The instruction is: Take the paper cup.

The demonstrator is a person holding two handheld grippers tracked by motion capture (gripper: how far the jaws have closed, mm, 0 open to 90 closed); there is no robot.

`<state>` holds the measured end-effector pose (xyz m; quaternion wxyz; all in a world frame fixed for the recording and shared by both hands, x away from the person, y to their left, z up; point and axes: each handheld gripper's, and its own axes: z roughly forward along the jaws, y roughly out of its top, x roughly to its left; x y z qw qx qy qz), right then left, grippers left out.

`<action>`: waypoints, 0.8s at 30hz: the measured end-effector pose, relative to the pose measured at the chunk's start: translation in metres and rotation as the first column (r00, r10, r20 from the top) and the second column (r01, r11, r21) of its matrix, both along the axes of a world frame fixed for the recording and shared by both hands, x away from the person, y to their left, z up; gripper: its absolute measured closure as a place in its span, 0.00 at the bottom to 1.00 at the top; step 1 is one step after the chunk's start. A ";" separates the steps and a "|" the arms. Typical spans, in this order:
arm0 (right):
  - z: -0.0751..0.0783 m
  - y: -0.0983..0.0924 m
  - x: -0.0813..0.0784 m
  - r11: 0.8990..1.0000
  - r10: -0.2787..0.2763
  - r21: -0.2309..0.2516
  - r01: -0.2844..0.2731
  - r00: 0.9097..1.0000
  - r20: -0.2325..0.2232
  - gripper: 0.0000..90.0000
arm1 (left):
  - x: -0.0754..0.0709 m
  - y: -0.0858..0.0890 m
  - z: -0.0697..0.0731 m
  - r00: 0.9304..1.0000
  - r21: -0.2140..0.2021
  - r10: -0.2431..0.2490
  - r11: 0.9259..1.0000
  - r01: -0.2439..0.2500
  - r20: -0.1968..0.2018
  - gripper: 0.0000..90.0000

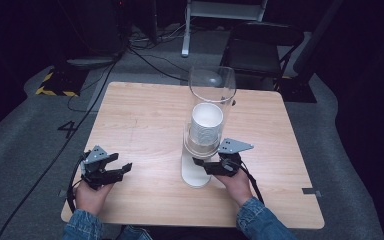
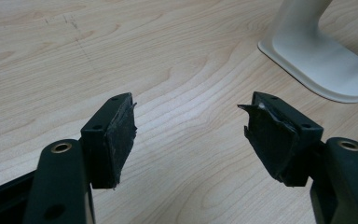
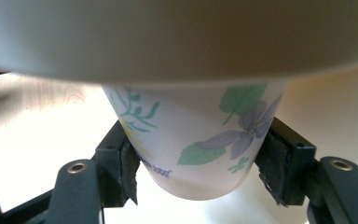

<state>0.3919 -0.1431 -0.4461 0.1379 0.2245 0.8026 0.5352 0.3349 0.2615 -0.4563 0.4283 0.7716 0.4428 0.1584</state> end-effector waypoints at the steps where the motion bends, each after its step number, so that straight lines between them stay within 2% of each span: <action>1: -0.001 0.002 0.000 0.999 -0.012 -0.048 0.013 1.000 0.020 0.42 | 0.000 0.000 0.000 1.000 -0.001 0.000 1.000 0.000 0.000 0.36; 2: -0.001 0.002 0.000 0.999 -0.012 -0.048 0.013 1.000 0.020 0.42 | 0.000 0.000 0.000 1.000 -0.001 0.000 1.000 0.000 0.000 0.36; 3: -0.008 -0.001 0.002 0.999 -0.009 -0.047 0.008 1.000 -0.020 0.42 | 0.000 0.001 0.000 1.000 -0.004 0.000 1.000 0.000 0.000 0.36; 5: -0.010 -0.003 0.005 0.999 -0.002 -0.039 0.000 0.999 -0.053 0.42 | 0.000 0.001 0.000 1.000 -0.005 0.001 1.000 -0.001 0.004 0.36; 15: -0.012 -0.004 0.003 0.999 -0.005 -0.044 0.003 0.998 -0.057 0.41 | 0.001 0.001 0.000 1.000 -0.005 0.000 1.000 0.000 0.001 0.36; 20: -0.015 -0.005 0.004 0.998 -0.007 -0.066 0.002 0.997 -0.070 0.41 | 0.001 0.001 0.000 1.000 -0.006 -0.003 1.000 0.003 0.000 0.36; 24: -0.018 -0.006 0.002 0.995 -0.001 -0.102 -0.007 0.997 -0.083 0.41 | 0.002 0.001 -0.001 1.000 -0.004 -0.002 1.000 0.002 -0.001 0.36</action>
